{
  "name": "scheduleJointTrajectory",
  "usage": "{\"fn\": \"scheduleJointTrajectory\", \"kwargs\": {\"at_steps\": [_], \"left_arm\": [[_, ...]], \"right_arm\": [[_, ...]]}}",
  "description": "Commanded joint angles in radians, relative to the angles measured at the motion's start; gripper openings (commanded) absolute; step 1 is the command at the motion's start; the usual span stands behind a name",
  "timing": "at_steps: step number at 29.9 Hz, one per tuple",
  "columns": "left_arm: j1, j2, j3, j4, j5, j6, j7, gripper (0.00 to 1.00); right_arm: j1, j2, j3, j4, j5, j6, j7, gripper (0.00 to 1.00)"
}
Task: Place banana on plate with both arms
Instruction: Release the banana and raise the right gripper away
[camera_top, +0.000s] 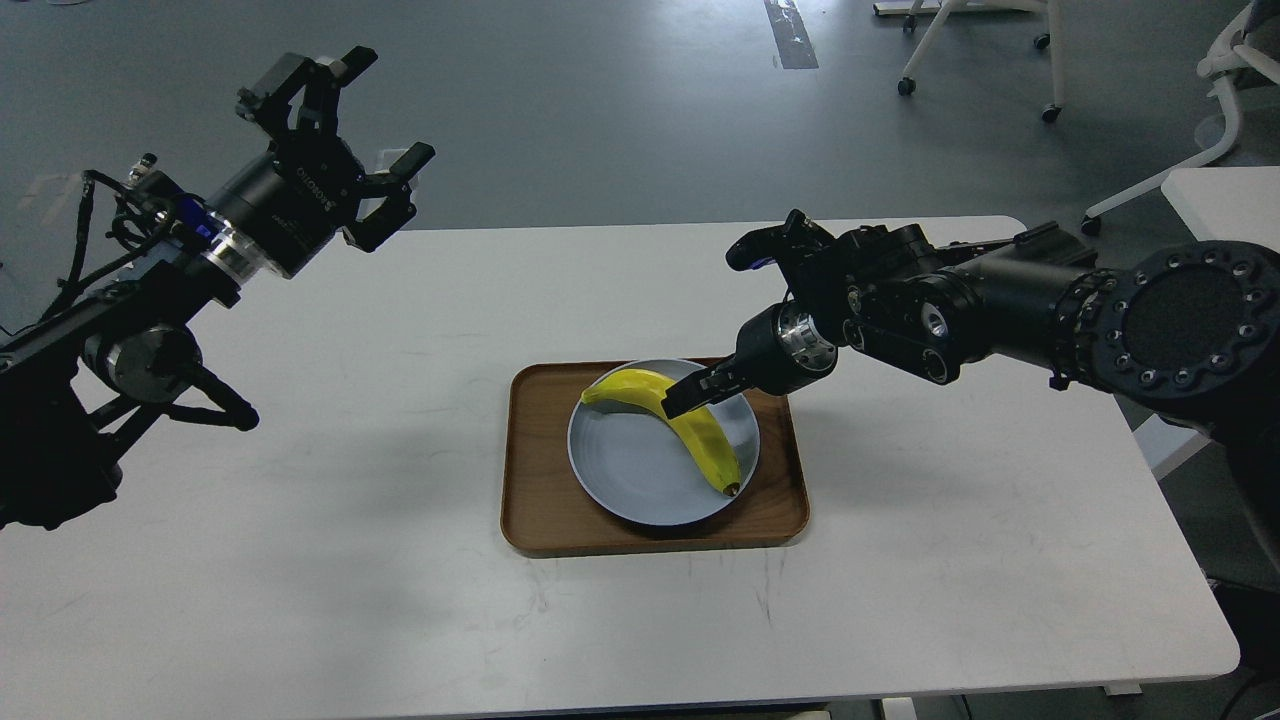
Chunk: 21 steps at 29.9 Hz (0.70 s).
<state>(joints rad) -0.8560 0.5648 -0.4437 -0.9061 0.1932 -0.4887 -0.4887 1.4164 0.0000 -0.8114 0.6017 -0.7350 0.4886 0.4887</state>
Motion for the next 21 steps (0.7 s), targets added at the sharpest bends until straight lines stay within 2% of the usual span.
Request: {"fn": "scheduleJointTrajectory", "kwargs": {"at_steps": [1,7,10,17,21], "left_arm": [[0.000,0.006,0.000,0.000,0.000,0.000,0.000,0.98],[0.000,0.007,0.000,0.001,0.000,0.000,0.000,0.98],[0.014,0.001,-0.001,0.003,0.002,0.000,0.000,0.98],[0.060,-0.043,-0.039,0.018,0.002,0.000,0.000,0.98],[0.097,-0.085,-0.079,0.042,0.002,0.000,0.000,0.98]], "right_arm": [[0.002,0.000,0.035,-0.003,0.002,0.000,0.000,0.99],[0.018,0.000,0.237,-0.019,0.117,0.000,0.000,0.99],[-0.013,-0.116,0.392,-0.011,0.224,0.000,0.000,0.99],[-0.278,-0.305,0.797,-0.022,0.439,0.000,0.000,0.99],[-0.414,-0.319,0.983,-0.034,0.496,0.000,0.000,0.99]]}}
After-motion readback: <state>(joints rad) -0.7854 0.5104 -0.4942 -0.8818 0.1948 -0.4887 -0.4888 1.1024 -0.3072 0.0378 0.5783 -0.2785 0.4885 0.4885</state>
